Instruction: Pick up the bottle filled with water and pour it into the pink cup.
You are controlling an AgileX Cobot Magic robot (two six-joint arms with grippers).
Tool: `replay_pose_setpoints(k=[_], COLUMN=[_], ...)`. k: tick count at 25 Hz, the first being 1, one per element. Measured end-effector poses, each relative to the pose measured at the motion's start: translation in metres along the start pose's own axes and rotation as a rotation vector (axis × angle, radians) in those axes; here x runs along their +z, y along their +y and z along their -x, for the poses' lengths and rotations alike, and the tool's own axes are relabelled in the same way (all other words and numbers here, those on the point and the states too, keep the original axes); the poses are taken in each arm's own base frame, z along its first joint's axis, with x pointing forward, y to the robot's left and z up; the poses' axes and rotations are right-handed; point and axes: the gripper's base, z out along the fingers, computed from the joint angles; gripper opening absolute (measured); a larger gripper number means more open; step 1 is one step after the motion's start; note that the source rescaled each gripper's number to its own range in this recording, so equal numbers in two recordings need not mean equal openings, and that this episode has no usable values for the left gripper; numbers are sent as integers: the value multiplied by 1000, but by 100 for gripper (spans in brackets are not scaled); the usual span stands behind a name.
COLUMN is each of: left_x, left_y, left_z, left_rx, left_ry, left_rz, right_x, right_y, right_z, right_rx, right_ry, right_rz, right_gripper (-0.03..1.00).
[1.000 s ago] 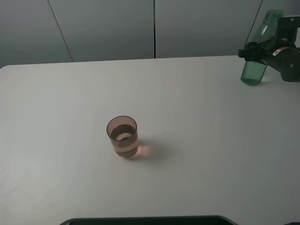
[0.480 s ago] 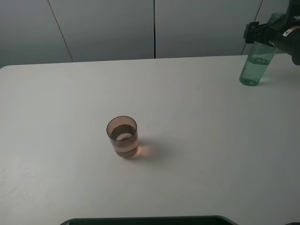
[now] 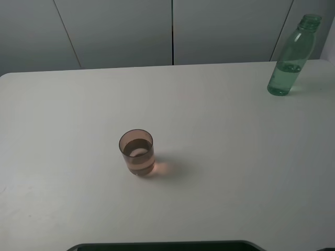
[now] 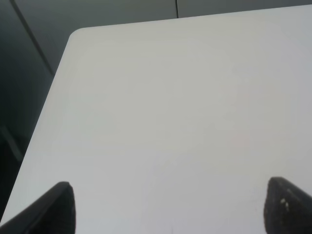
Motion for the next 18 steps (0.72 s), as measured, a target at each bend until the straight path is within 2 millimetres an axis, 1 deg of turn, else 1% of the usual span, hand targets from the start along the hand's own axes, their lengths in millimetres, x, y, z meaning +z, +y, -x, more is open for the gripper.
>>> replay_pose_setpoints(k=[1, 3, 5, 6, 9, 11, 12, 15, 18], left_x=[0, 0, 0, 0, 0, 0, 0, 0, 0], left_y=[0, 0, 0, 0, 0, 0, 0, 0, 0], left_z=[0, 0, 0, 0, 0, 0, 0, 0, 0], left_rx=[0, 0, 0, 0, 0, 0, 0, 0, 0], left_ry=[0, 0, 0, 0, 0, 0, 0, 0, 0], left_rz=[0, 0, 0, 0, 0, 0, 0, 0, 0], right_x=[-12, -45, -79, -96, -145, -175, -186, -221, -256], right_y=[0, 1, 3, 3, 5, 6, 6, 6, 6], right_z=[4, 15, 18, 19, 13, 10, 10, 12, 7], right_rx=[20, 40, 44, 49, 54, 49, 43, 39, 39], right_ry=[78, 202, 340, 377, 524, 566, 572, 495, 396], right_rz=[1, 9, 18, 25, 42, 47, 49, 53, 54], right_gripper=[100, 100, 100, 100, 100, 100, 100, 100, 100])
